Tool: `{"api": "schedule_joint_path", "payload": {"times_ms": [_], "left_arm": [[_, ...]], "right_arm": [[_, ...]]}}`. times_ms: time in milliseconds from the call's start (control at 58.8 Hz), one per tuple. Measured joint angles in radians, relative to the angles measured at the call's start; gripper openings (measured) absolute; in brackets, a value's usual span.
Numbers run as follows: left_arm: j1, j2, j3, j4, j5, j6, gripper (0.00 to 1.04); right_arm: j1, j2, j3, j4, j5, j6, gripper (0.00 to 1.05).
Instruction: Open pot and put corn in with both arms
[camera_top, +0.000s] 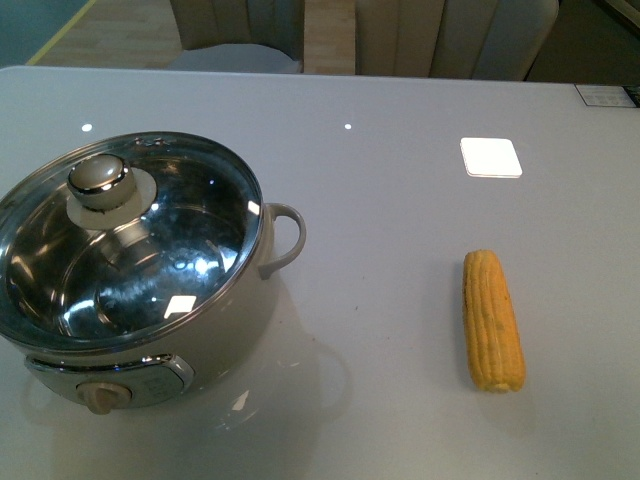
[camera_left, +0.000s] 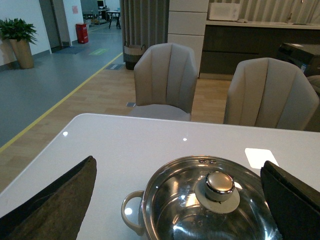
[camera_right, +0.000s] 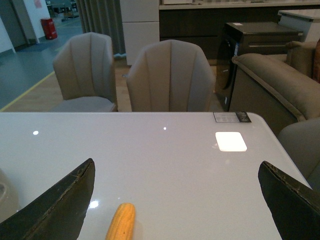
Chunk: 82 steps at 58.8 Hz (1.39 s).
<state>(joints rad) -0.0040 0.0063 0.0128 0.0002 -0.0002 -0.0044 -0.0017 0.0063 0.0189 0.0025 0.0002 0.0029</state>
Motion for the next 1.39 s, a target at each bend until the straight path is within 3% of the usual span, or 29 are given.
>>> {"api": "schedule_joint_path", "payload": {"times_ms": [697,799,850,1054,1122,1224,1394], "left_arm": [[0.001,0.001,0.0,-0.002,0.005,-0.003,0.98],[0.062,0.162,0.109,-0.254,0.224,-0.135,0.98],[0.068,0.253,0.134,-0.277,0.278,-0.179,0.98],[0.055,0.568,0.191,-0.001,0.322,-0.211,0.98],[0.021,0.76,0.214,0.171,0.318,-0.202,0.98],[-0.011,1.038,0.239,0.426,0.277,-0.156,0.98],[-0.042,1.377,0.277,0.698,0.231,-0.074,0.98]], "right_arm": [[0.0,0.0,0.0,0.0,0.0,0.0,0.96],[0.0,0.0,0.0,0.0,-0.001,0.0,0.96],[0.0,0.0,0.0,0.0,0.0,0.0,0.96],[0.0,0.0,0.0,0.0,0.0,0.0,0.96],[0.0,0.0,0.0,0.0,0.0,0.0,0.96],[0.0,0.0,0.0,0.0,0.0,0.0,0.96],[0.0,0.0,0.0,0.0,0.0,0.0,0.96]]}}
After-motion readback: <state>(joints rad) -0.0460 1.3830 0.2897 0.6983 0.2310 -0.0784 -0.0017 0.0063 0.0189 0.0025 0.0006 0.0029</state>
